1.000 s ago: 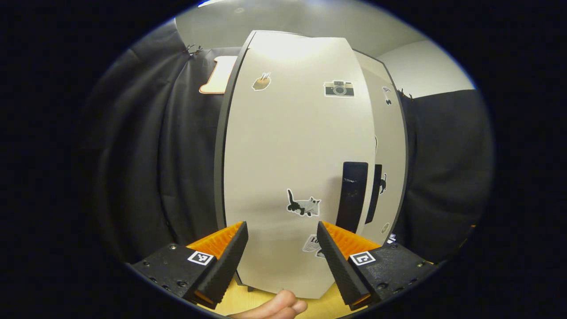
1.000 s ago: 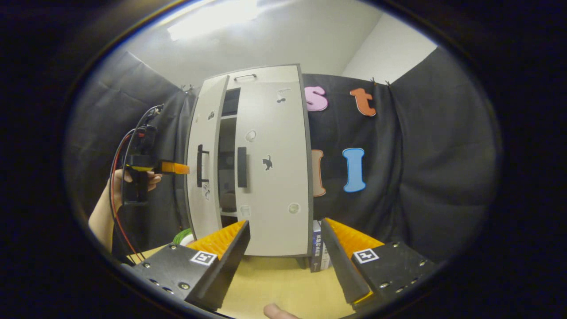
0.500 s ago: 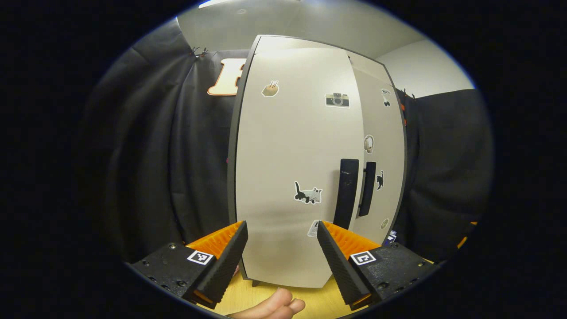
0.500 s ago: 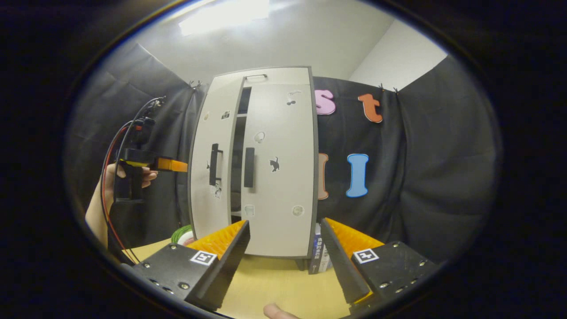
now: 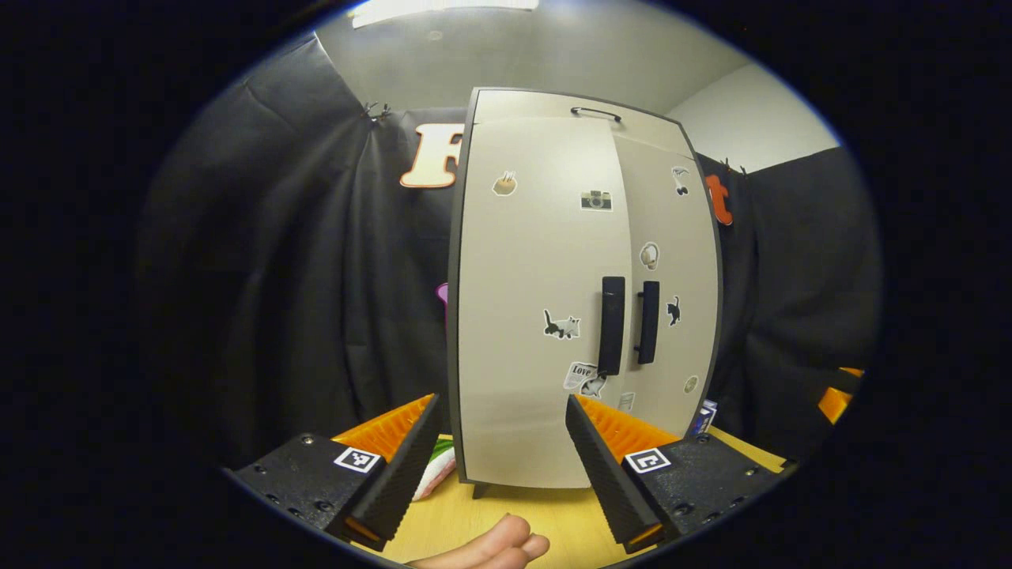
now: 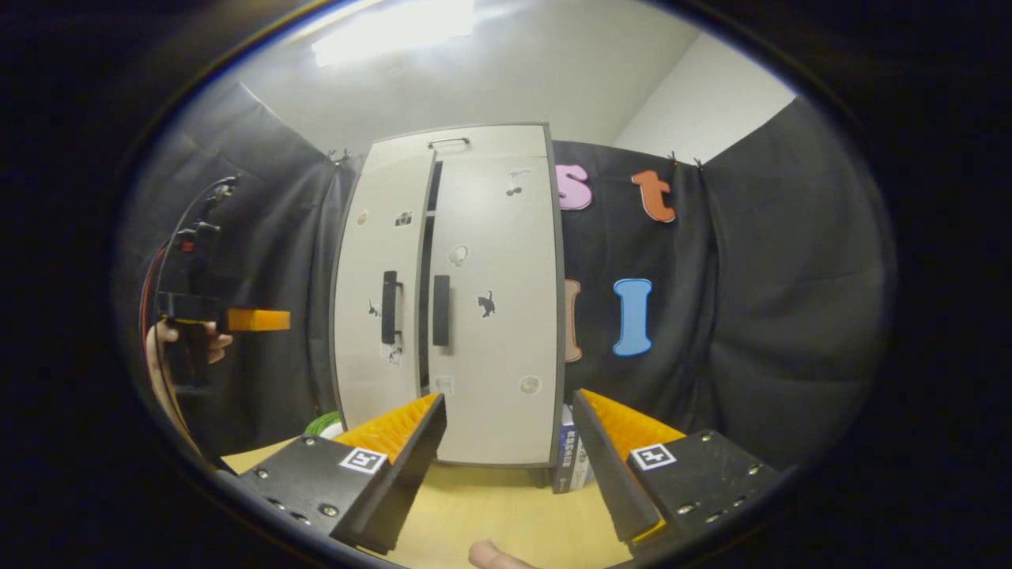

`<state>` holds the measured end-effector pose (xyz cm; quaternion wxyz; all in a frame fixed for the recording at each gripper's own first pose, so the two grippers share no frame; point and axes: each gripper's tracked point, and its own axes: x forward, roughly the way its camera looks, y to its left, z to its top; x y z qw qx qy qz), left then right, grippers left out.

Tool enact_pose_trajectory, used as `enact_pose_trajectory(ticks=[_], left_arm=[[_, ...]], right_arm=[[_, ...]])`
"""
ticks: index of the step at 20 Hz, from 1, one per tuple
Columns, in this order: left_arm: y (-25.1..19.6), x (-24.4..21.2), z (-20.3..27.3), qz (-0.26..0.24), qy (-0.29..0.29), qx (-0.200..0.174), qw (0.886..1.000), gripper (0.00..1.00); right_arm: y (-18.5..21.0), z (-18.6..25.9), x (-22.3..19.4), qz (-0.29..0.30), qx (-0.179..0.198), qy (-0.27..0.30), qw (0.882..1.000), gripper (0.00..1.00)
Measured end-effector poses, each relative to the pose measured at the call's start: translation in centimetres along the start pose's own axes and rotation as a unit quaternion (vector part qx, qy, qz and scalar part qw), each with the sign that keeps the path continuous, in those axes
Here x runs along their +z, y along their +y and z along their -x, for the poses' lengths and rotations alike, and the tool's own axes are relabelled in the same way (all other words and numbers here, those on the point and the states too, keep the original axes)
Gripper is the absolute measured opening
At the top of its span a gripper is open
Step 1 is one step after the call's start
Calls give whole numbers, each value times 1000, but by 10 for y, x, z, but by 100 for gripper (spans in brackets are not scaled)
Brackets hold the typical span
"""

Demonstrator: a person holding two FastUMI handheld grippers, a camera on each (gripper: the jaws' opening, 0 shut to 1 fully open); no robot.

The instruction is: Grab one shoe with the right hand and put it into the shoe cabinet, grab the other shoe with the left hand and put it into the shoe cabinet; then close the right door with the right hand and the left door with the left hand.

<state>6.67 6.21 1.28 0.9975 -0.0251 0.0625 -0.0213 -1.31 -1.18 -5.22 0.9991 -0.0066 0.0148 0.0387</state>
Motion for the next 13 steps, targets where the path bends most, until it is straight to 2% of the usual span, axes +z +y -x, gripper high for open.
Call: enact_pose_trajectory(ticks=[1, 4, 7, 8, 11, 12, 13], left_arm=[[-2, -4, 7, 2, 0, 1, 1000, 96], [-8, -20, 36, -3, -15, 11, 1000, 96], [-10, -43, 58, -24, -33, 33, 999, 96], [-15, -51, 63, -21, -32, 34, 999, 93], [-33, -70, 68, -20, -16, 16, 1000, 97], [-36, -68, 68, -24, -18, 14, 999, 94], [-38, -67, 69, -28, -18, 12, 999, 96]], right_arm=[[4, -2, 2, -2, 1, 3, 1000, 94], [16, -2, 1, -9, 13, 6, 1000, 94], [7, -1, -7, -4, -4, 9, 1000, 94], [7, -2, -11, -4, -5, 12, 1000, 96], [9, 7, -17, -13, 1, 12, 1000, 96], [10, 12, -18, -16, 5, 10, 1000, 96], [12, 17, -18, -23, 9, 7, 1000, 96]])
